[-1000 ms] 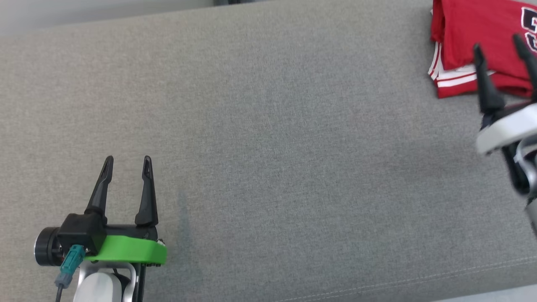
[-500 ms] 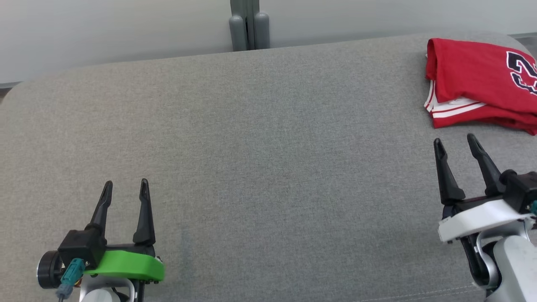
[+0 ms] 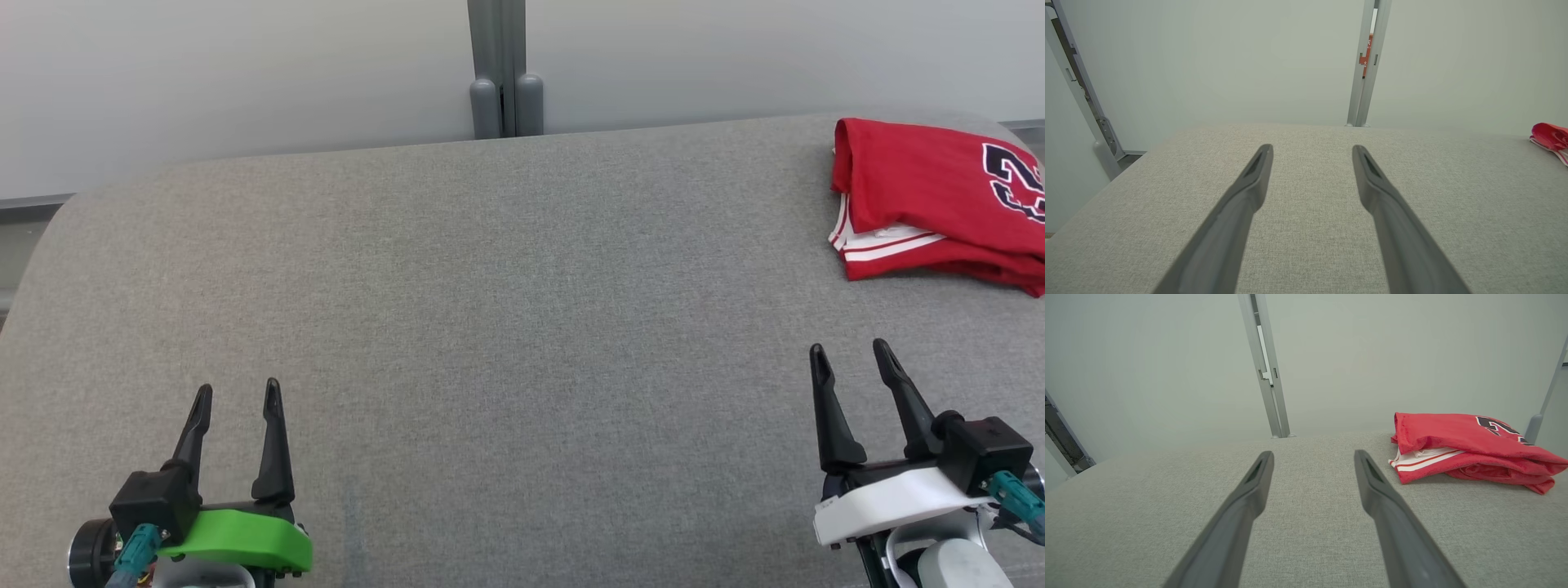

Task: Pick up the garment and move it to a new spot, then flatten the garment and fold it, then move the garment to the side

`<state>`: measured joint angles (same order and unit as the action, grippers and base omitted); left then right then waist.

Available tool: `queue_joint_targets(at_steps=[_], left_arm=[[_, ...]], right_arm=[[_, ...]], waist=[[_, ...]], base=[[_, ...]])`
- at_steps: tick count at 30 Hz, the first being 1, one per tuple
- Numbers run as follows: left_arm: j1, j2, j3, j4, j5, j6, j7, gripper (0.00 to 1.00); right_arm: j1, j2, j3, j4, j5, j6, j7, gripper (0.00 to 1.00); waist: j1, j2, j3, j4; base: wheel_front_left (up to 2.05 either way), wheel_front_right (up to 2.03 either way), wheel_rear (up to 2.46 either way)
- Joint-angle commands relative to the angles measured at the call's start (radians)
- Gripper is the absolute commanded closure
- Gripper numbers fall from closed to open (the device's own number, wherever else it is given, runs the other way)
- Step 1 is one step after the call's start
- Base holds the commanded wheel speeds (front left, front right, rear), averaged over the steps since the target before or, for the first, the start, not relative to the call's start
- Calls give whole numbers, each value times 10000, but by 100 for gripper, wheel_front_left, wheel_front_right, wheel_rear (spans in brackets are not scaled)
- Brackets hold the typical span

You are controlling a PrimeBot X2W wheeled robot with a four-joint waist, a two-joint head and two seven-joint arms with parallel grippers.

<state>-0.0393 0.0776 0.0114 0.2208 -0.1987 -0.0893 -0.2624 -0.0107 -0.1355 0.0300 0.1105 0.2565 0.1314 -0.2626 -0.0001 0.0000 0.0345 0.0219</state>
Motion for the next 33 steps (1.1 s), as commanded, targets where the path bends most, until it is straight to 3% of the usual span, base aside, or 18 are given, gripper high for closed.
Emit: queue_joint_targets(at_steps=[1, 32, 33], left_arm=[[182, 0, 48, 35, 12, -63, -26, 0], [100, -80, 229, 238, 143, -157, -27, 0], [62, -68, 205, 236, 108, -150, 1, 100]], right_arm=[[151, 28, 5, -62, -109, -15, -25, 0], [428, 355, -49, 0, -506, -15, -25, 0], [310, 341, -64, -22, -421, 0, 0, 100]], waist=[[1, 0, -42, 12], [1, 0, -183, 144], [1, 0, -184, 144]], base=[[0, 0, 0], [0, 0, 0], [0, 0, 0]])
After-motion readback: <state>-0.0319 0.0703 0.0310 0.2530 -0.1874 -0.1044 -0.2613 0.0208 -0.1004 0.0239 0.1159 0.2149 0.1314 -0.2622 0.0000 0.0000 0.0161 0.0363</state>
